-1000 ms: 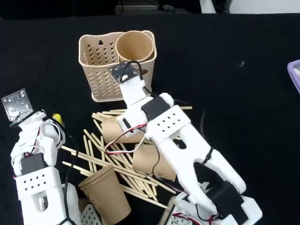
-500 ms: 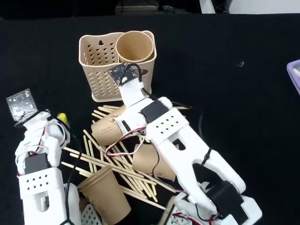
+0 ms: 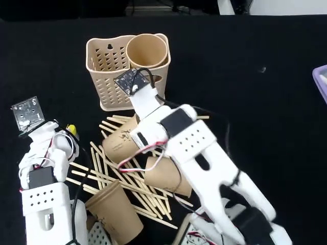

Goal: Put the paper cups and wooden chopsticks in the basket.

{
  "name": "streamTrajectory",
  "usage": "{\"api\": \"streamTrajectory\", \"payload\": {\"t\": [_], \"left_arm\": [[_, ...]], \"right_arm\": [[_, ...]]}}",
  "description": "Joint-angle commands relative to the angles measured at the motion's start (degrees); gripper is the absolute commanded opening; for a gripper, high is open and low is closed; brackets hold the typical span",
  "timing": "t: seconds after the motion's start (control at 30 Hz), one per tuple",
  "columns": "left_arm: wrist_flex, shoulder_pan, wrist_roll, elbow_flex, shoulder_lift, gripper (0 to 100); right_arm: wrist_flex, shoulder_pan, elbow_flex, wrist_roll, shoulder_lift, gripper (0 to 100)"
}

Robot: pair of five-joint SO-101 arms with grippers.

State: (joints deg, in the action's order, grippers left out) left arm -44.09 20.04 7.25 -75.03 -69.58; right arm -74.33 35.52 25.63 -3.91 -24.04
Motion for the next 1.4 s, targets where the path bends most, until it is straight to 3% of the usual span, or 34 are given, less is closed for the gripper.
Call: {"api": "streamTrajectory", "payload": {"t": [0.0, 0.3, 0.53, 0.7, 0.77, 1.07, 1.23, 1.37], "left_arm": [[0.44, -0.40, 0.44, 1.01, -0.97, 17], [3.43, 1.10, 0.00, -0.22, -0.97, 17], [5.71, 2.33, 0.09, -0.40, -0.97, 17], [5.63, 2.42, 0.00, -0.40, -0.97, 17], [5.45, 2.42, 0.00, -0.48, -0.97, 17], [5.63, 2.33, 0.44, -2.15, -0.97, 17], [5.27, 1.98, 0.44, -2.24, -0.97, 17], [5.27, 1.89, 0.44, -2.24, -0.97, 17]], "right_arm": [[-0.35, 0.53, -2.15, -0.79, -4.18, 1.1], [12.84, 0.62, 8.57, -0.35, -0.57, 1.6], [11.78, 4.22, 8.57, -0.26, 0.48, 9.8], [11.69, 6.77, 8.66, -0.79, 0.31, 0.5], [10.11, 5.80, 7.25, -1.05, -0.57, 1.1], [-17.05, -0.35, -21.05, -8.44, -15.34, 1.1], [-18.29, -7.74, -41.10, -11.87, -9.89, 1.1], [-15.21, -8.53, -54.81, -12.92, 3.65, 1.1]]}}
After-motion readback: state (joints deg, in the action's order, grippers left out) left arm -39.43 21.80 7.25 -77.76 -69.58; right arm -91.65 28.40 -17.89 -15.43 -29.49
